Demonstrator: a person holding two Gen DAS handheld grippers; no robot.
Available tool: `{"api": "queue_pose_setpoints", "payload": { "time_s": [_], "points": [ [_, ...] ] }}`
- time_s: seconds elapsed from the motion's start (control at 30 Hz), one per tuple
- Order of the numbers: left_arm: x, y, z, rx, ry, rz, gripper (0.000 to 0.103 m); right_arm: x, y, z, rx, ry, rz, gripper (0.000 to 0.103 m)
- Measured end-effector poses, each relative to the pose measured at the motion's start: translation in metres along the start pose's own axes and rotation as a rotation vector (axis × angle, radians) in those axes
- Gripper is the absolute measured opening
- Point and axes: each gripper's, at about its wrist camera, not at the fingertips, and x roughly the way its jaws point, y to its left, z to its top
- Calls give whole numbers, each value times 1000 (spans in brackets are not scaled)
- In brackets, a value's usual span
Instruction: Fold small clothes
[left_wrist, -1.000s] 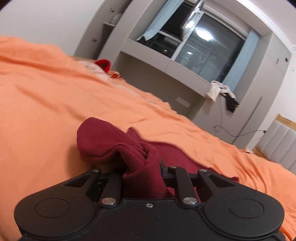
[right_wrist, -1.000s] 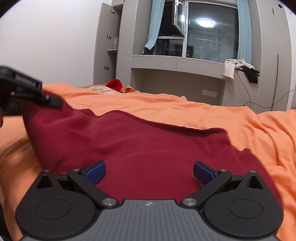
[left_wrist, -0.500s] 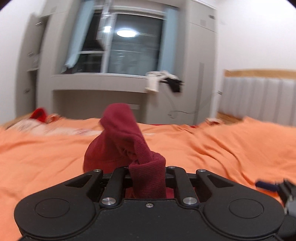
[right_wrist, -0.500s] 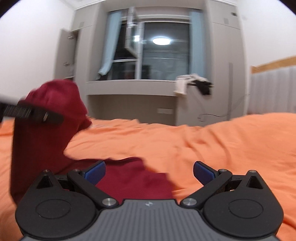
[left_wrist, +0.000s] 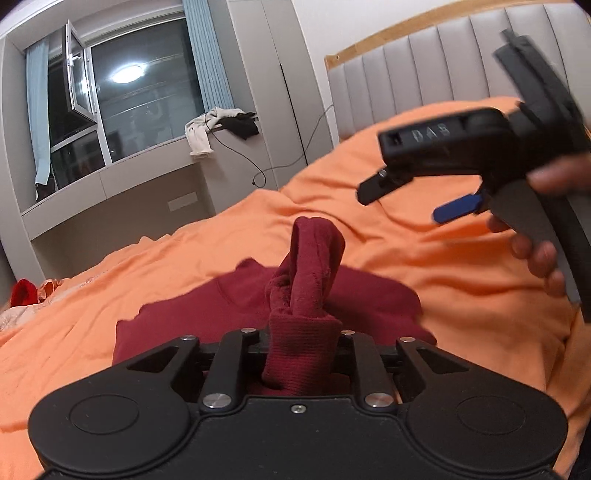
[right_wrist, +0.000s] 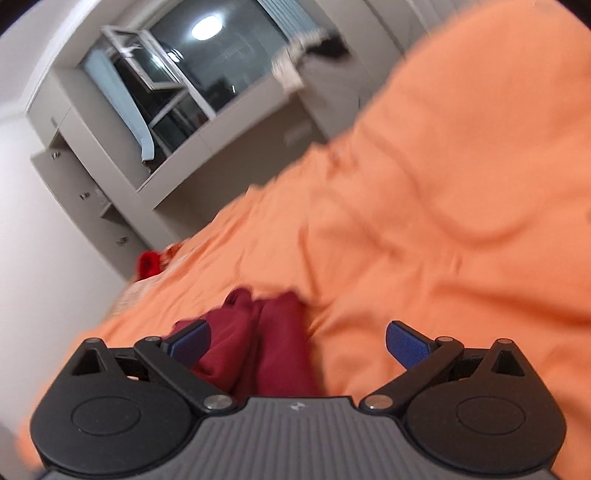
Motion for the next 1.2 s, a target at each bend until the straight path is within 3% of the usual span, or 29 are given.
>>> {"api": "queue_pose_setpoints", "payload": {
  "time_s": [0.07, 0.13, 0.23, 0.43, 0.57, 0.67, 0.83, 0.93, 1.2],
  "points": [
    [0, 3, -3, -4, 4, -14, 31, 11, -9, 1, 89, 71, 43, 103],
    [-5, 5, -4, -10, -7, -41, 48, 16, -12, 1, 144, 115, 60, 103],
    [-17, 3, -6, -3, -37, -57, 66, 15, -1, -2, 141, 104, 108, 103],
    [-39, 0, -9, 44, -67, -32, 76, 15, 19, -3, 100, 55, 215, 103],
    [-51, 4, -9, 56, -82, -6, 76, 23, 26, -5, 90, 48, 250, 103],
    [-54, 6, -7, 66, -87, -3, 72, 38, 26, -8, 98, 85, 254, 92],
    [-53, 7, -10, 57, -92, -45, 51, 60, 25, -14, 105, 150, 214, 52],
    [-51, 4, -11, 66, -89, -49, 39, 64, 26, -16, 85, 147, 186, 37],
    [-48, -2, -13, 69, -86, -55, 21, 55, 41, -18, -90, 82, 158, 11]
  ]
}}
